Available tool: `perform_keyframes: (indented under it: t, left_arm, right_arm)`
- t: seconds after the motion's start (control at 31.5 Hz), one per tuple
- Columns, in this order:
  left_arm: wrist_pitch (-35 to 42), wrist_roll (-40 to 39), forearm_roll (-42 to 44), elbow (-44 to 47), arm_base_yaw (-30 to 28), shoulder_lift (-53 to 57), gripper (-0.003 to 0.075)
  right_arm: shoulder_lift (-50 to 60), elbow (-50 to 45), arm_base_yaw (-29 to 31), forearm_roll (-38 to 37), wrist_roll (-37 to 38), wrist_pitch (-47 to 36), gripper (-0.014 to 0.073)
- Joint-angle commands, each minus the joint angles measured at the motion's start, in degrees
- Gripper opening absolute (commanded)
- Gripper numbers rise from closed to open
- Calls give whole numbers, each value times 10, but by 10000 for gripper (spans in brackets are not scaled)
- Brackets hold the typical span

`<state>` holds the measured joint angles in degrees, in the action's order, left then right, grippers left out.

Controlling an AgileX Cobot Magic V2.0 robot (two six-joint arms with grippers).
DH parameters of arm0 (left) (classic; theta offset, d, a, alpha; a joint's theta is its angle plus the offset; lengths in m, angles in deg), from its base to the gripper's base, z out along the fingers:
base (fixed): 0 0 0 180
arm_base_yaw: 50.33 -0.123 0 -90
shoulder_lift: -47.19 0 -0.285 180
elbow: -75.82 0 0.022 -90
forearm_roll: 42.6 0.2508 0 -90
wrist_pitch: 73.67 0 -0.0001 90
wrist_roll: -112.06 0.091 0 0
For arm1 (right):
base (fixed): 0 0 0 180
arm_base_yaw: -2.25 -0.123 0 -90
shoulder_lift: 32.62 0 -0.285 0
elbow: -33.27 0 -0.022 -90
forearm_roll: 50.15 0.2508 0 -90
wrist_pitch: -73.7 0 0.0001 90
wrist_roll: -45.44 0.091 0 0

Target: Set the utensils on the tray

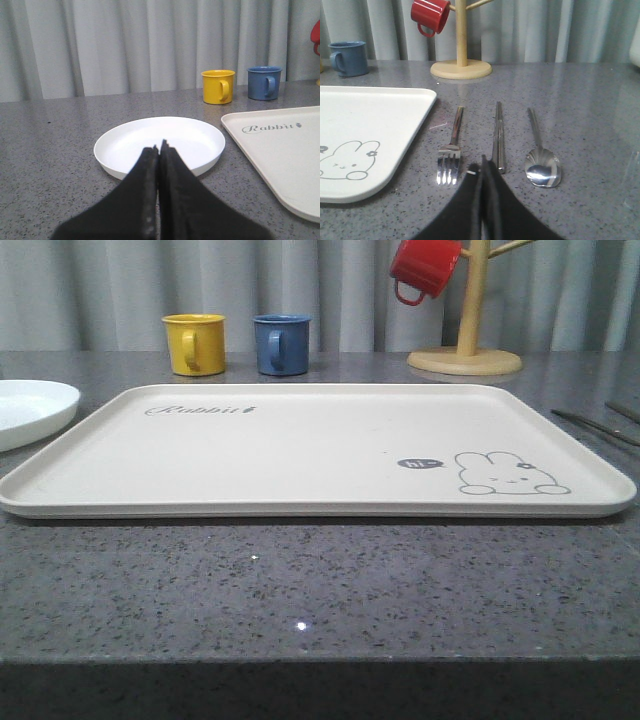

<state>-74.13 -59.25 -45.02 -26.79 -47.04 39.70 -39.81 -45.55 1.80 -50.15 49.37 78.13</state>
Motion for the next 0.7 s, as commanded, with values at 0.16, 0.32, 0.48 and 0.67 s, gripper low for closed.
perform_keyframes:
  t: [0.16,0.32,0.48,0.67]
  left_arm:
    - [46,-2,-4,1,0,13,-18]
    - [46,-2,-4,1,0,13,-18]
    - [46,-2,-4,1,0,13,-18]
    - [57,-2,-4,1,0,13,-18]
  right_arm:
    - [11,8,4,0,-1,-51,-69]
    - [11,8,4,0,-1,-51,-69]
    - [11,8,4,0,-1,-51,-69]
    - [11,8,4,0,-1,-51,-69]
